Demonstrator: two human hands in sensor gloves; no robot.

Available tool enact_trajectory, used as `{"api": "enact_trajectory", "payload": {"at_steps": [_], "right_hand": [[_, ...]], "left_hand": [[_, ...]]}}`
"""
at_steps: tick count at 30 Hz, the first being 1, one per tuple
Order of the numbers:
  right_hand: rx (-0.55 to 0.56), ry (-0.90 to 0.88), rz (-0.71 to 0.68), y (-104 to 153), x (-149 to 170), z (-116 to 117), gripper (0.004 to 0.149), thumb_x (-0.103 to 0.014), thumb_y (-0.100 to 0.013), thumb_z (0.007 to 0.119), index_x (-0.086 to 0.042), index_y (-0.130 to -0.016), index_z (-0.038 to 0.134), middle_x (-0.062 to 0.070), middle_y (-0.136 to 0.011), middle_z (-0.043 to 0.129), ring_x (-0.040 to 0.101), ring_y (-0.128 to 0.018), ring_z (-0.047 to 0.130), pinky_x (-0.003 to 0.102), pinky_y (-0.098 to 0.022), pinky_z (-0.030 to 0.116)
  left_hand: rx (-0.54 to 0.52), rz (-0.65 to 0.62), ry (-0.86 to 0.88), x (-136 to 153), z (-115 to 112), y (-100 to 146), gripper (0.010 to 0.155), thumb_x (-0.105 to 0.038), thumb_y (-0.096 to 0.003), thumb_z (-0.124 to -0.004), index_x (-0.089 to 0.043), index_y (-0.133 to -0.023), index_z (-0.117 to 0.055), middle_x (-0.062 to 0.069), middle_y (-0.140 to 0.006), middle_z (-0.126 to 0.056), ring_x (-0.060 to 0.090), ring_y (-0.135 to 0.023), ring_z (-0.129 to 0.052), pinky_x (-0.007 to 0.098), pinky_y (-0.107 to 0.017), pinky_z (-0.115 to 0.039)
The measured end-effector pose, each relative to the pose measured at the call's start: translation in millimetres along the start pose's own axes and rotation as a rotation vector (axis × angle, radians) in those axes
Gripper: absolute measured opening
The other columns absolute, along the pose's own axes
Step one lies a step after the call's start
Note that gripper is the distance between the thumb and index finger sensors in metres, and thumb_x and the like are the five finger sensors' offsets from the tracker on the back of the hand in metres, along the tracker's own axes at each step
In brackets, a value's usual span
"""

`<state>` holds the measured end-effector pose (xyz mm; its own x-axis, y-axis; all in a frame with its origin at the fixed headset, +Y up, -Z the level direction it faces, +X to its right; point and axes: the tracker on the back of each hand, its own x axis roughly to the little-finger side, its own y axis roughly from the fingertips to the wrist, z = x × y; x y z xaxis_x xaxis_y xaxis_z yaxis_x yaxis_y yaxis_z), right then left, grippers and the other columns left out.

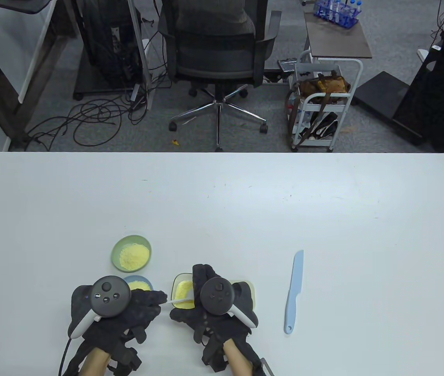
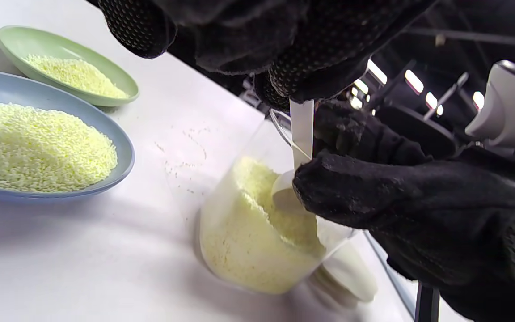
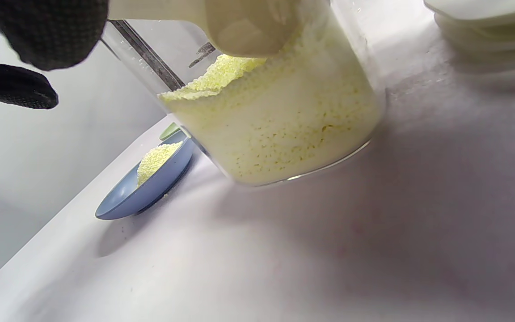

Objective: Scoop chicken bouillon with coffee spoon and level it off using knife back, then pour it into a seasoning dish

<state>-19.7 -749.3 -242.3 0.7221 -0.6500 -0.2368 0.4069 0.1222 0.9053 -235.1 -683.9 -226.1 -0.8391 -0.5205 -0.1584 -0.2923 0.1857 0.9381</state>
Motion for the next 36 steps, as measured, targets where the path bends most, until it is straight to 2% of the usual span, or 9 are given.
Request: {"api": "enact_trajectory", "payload": {"at_steps": [4, 9, 20, 26, 32, 36], "right_hand": [[0.001, -0.003, -0.002, 0.1, 0.1, 0.2, 0.105, -0.051, -0.042, 0.083, -0.014, -0.098, 0.002, 0.021, -0.104, -0.001, 0.05, -0.098, 0.021, 0.068, -0.073, 0.021], [-0.002, -0.014, -0.007, -0.1, 0.6, 0.4, 0.105, -0.051, -0.043, 0.083, -0.014, -0.098, 0.002, 0.021, -0.104, -0.001, 0.05, -0.098, 0.021, 0.068, -0.073, 0.021], [-0.005, -0.023, -0.008, -0.4, 1.0, 0.7, 0.105, -0.051, -0.043, 0.083, -0.014, -0.098, 0.002, 0.02, -0.104, -0.001, 0.05, -0.099, 0.02, 0.068, -0.073, 0.021], [-0.005, -0.025, -0.007, -0.6, 1.3, 0.8, 0.105, -0.051, -0.043, 0.083, -0.014, -0.098, 0.002, 0.02, -0.104, -0.001, 0.05, -0.099, 0.02, 0.068, -0.073, 0.021], [-0.008, -0.027, -0.007, -0.9, 1.7, 0.7, 0.105, -0.051, -0.043, 0.083, -0.015, -0.098, 0.002, 0.02, -0.104, -0.001, 0.05, -0.099, 0.02, 0.068, -0.073, 0.021], [-0.01, -0.037, -0.007, -1.3, 2.5, 0.5, 0.105, -0.051, -0.043, 0.083, -0.015, -0.098, 0.002, 0.02, -0.104, -0.001, 0.05, -0.099, 0.02, 0.068, -0.073, 0.021]], "left_hand": [[0.17, 0.019, -0.046, -12.5, 5.0, -10.8, 0.042, -0.028, -0.0427, -0.092, -0.01, -0.08, -0.088, 0.011, -0.036, -0.093, 0.007, -0.013, -0.083, 0.046, -0.063, -0.067], [0.262, 0.021, -0.008, -16.9, 7.0, -21.2, 0.043, -0.03, -0.0437, -0.088, -0.005, -0.079, -0.088, 0.011, -0.032, -0.094, 0.007, -0.009, -0.083, 0.046, -0.06, -0.068], [0.261, 0.061, 0.254, 12.6, -2.8, -29.6, 0.043, -0.033, -0.0449, -0.084, 0.003, -0.068, -0.091, 0.001, -0.017, -0.094, -0.001, 0.003, -0.08, 0.037, -0.047, -0.079], [0.241, 0.113, 0.391, 30.8, -14.3, -28.1, 0.044, -0.037, -0.045, -0.081, 0.003, -0.055, -0.095, -0.004, -0.012, -0.094, -0.004, 0.007, -0.08, 0.034, -0.042, -0.082], [0.207, 0.135, 0.466, 41.8, -16.5, -21.1, 0.044, -0.038, -0.0445, -0.081, 0.003, -0.053, -0.096, -0.004, -0.01, -0.095, -0.005, 0.009, -0.081, 0.031, -0.039, -0.083], [0.22, 0.119, 0.566, 50.8, -18.1, -14.8, 0.044, -0.037, -0.0447, -0.081, 0.003, -0.056, -0.095, -0.004, -0.01, -0.095, -0.005, 0.009, -0.081, 0.031, -0.039, -0.084]]}}
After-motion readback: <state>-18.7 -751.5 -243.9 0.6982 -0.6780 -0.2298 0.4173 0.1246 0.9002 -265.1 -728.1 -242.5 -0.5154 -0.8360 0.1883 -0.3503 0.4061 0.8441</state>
